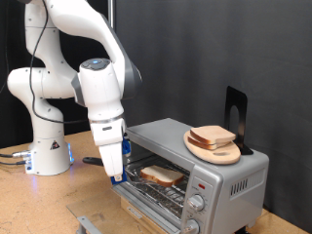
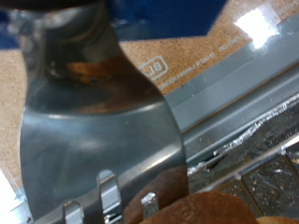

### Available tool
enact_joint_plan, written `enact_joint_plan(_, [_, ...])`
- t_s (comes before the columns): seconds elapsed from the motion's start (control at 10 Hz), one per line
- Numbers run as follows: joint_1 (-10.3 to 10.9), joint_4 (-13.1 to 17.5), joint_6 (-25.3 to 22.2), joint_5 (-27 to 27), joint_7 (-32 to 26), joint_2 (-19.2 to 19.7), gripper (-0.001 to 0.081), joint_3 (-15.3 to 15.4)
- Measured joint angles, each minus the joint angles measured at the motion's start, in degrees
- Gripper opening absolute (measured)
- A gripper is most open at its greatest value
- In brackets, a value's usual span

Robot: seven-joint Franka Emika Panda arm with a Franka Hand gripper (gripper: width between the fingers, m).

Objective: Make a piece of toast with the oven

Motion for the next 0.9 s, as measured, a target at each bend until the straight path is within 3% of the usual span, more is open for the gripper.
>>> enact_joint_plan(0.6, [0.6, -1.2, 0.4, 0.2, 1.9, -0.3, 0.0325, 1.5])
enact_joint_plan(0.9, [-0.3, -2.3, 0.6, 0.2, -0.5, -0.4, 0.0325, 0.7])
